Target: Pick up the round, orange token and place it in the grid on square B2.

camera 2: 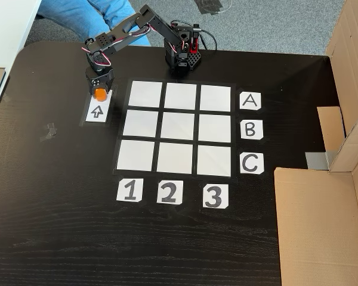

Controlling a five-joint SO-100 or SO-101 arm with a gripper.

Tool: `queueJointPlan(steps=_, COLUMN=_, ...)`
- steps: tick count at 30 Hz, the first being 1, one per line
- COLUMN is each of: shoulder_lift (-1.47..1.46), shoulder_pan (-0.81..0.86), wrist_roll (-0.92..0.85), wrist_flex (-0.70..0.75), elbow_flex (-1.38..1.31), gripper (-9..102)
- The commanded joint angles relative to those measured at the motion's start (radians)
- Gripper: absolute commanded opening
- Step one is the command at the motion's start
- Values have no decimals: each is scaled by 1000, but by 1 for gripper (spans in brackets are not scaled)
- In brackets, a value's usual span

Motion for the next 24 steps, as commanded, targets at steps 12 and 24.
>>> queueJointPlan(steps=12, shoulder_lift=152, shoulder_pan=38, wrist_roll=-28, wrist_flex=-8, elbow_flex=12, gripper=0)
queueJointPlan(steps=24, shoulder_lift=618, shoulder_pan=-126, wrist_roll=-77, wrist_flex=-23, elbow_flex=281, gripper=0)
